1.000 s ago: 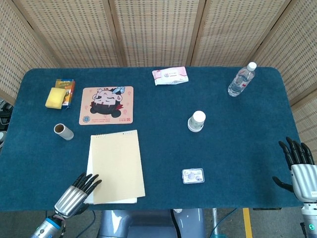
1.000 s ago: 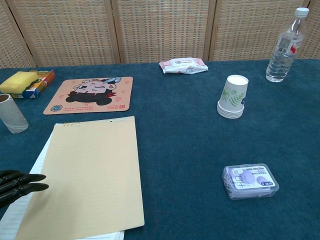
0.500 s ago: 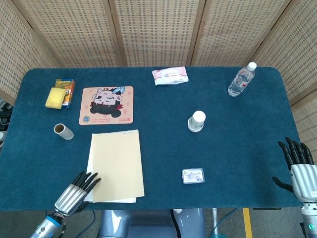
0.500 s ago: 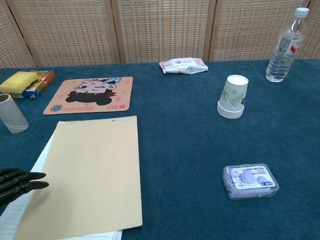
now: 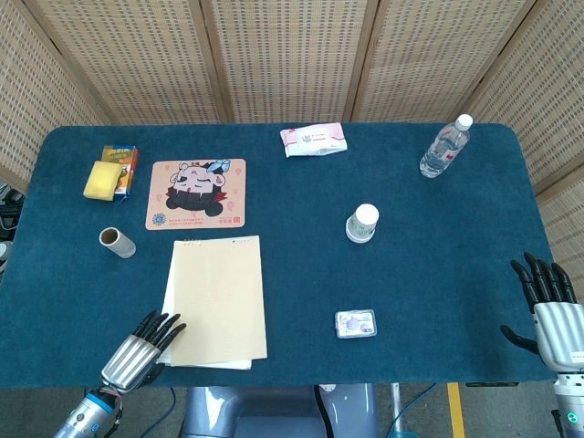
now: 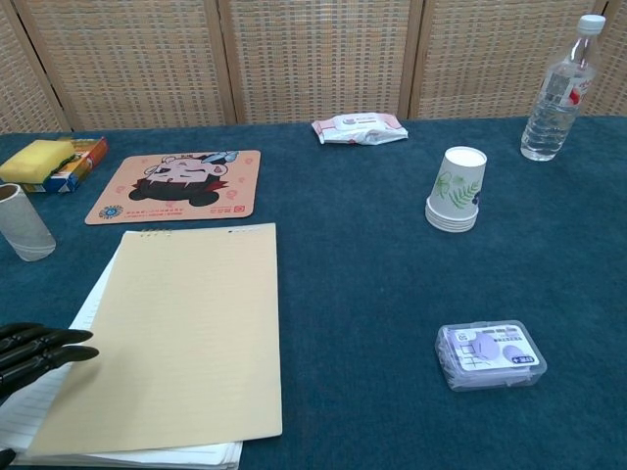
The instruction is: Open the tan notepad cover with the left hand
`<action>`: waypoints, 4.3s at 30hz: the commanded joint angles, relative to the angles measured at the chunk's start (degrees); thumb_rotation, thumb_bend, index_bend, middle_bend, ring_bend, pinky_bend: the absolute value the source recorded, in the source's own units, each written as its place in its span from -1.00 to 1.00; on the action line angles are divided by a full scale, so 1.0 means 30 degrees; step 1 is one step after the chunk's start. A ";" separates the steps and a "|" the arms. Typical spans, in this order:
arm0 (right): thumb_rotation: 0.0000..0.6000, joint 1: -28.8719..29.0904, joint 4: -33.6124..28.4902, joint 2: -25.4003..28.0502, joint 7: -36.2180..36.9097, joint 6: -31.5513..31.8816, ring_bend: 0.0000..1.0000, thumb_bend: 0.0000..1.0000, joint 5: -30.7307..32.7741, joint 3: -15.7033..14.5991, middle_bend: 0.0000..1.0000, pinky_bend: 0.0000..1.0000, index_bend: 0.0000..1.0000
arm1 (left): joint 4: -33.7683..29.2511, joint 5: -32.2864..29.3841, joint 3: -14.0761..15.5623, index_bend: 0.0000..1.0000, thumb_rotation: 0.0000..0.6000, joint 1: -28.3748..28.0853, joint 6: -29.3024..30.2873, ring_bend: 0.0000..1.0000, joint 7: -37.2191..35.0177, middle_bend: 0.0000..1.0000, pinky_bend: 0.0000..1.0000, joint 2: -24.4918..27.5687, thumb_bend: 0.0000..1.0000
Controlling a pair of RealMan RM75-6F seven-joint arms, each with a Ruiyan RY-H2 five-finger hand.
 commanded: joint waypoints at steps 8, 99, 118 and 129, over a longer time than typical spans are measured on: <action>1.00 0.0031 0.0026 -0.0021 -0.0011 -0.0115 -1.00 -1.00 0.0064 -0.0014 -1.00 -1.00 -1.00 | -0.0461 -0.0316 -0.0476 -1.00 1.00 -0.0377 -0.0204 -1.00 0.0081 -1.00 -1.00 0.0053 -0.09; 1.00 0.0356 0.0213 -0.0466 -0.0666 -0.1057 -1.00 -1.00 0.0761 -0.0041 -1.00 -1.00 -1.00 | 0.2438 0.2860 0.0048 0.53 1.00 -0.5202 0.2503 0.10 -0.4128 0.31 0.03 0.1244 0.23; 1.00 0.0366 0.0241 -0.0502 -0.0707 -0.1070 -1.00 -1.00 0.0761 -0.0054 -1.00 -1.00 -1.00 | -0.0648 0.3422 0.1690 0.57 1.00 -0.3338 0.4501 0.12 -0.5777 0.34 0.04 0.3931 0.26; 1.00 0.0300 0.0067 -0.0469 -0.0925 -0.0819 -1.00 -1.00 0.0566 -0.0087 -1.00 -1.00 -1.00 | -0.4411 -0.3366 -0.3367 0.60 1.00 -0.5773 0.1152 0.14 -1.2079 0.35 0.04 0.5043 0.36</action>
